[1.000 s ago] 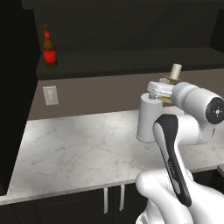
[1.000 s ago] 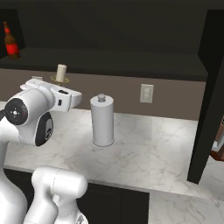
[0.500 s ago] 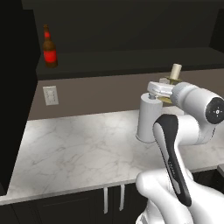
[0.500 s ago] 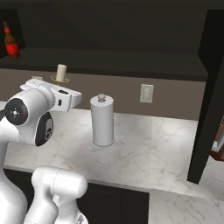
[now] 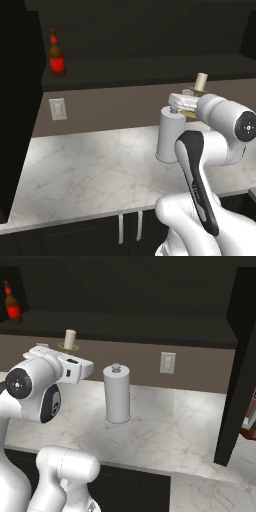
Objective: Get the candle and the beer from the cabinet and move them to the dining counter.
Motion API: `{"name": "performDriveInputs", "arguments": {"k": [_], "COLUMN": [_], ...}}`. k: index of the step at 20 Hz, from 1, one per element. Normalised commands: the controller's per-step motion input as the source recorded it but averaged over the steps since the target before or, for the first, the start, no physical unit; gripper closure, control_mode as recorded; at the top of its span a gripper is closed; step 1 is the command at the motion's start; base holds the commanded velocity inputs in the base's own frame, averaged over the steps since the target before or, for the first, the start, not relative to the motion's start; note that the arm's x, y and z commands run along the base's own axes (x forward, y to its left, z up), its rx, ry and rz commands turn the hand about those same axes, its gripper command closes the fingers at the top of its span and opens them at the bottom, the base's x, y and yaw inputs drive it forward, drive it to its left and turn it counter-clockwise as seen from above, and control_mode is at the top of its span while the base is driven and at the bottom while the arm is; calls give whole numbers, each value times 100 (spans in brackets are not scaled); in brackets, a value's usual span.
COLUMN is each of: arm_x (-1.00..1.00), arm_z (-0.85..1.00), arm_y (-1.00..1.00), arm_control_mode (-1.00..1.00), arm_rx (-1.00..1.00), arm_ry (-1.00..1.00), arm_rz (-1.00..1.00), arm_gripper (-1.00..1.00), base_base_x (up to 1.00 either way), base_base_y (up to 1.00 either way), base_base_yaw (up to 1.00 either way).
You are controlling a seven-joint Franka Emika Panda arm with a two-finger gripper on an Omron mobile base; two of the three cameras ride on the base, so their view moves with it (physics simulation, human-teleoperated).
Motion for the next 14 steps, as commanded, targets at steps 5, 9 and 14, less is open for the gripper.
{"name": "performDriveInputs", "arguments": {"k": [5, 9, 14], "arm_x": [0, 0, 0], "arm_z": [0, 0, 0], "arm_y": [0, 0, 0], "arm_control_mode": [100, 100, 100], "arm_rx": [0, 0, 0], "arm_ry": [0, 0, 0], "arm_rz": [0, 0, 0], "arm_gripper": [100, 100, 100], "base_base_x": [-31, -39, -40], "base_base_y": [15, 36, 24], "base_base_yaw": [-1, -4, -14]}}
